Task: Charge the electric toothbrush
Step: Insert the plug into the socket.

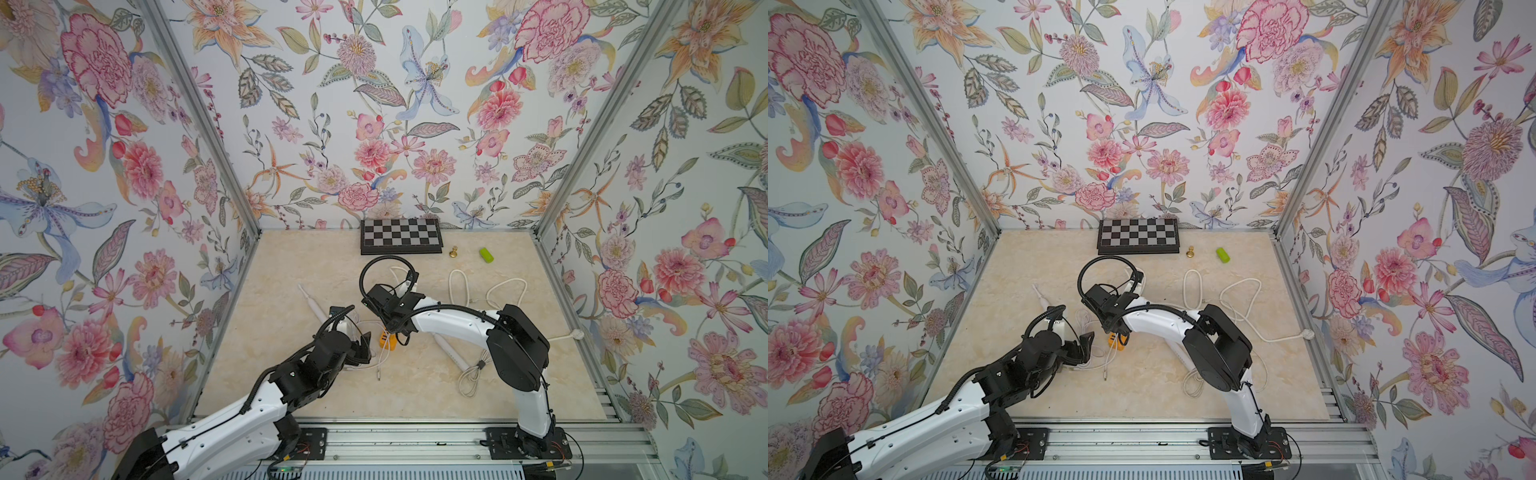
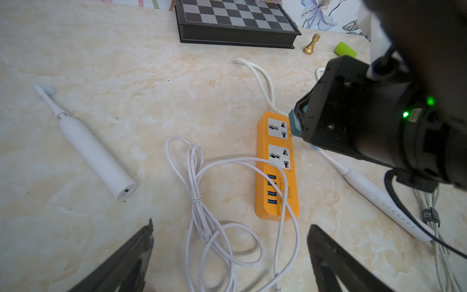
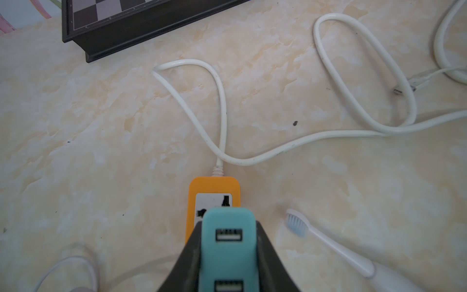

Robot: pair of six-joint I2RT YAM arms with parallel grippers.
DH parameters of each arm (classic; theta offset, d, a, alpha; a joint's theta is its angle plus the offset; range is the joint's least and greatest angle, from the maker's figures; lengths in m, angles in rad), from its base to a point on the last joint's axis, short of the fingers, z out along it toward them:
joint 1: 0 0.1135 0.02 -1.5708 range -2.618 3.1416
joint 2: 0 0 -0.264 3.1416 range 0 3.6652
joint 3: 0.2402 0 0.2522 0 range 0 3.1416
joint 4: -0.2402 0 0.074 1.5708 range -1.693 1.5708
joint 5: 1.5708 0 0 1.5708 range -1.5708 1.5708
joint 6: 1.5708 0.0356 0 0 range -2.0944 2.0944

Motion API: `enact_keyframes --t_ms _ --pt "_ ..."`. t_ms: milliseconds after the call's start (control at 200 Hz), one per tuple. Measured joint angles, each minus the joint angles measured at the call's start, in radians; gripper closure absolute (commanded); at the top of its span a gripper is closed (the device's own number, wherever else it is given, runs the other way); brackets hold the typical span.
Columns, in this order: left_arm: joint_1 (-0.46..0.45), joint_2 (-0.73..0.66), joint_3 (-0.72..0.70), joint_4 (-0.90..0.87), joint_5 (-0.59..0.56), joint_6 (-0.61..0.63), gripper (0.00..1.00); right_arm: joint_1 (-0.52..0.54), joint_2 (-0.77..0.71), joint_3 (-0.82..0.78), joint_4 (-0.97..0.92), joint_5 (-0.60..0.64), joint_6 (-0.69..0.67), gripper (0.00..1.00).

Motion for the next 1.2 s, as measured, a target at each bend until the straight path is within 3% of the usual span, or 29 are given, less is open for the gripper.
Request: enact_keyframes --t_ms 565,1201 --pt "0.000 -0.068 -0.020 -0.029 -0.039 -0.008 0.01 -0.001 0.091 0.089 -0.052 0.054 0.018 0.86" --pt "0.000 -0.106 -0.030 -0.047 -0.042 -0.015 0.01 -0.043 0.121 0.087 -0.032 0.013 -0.026 0.85"
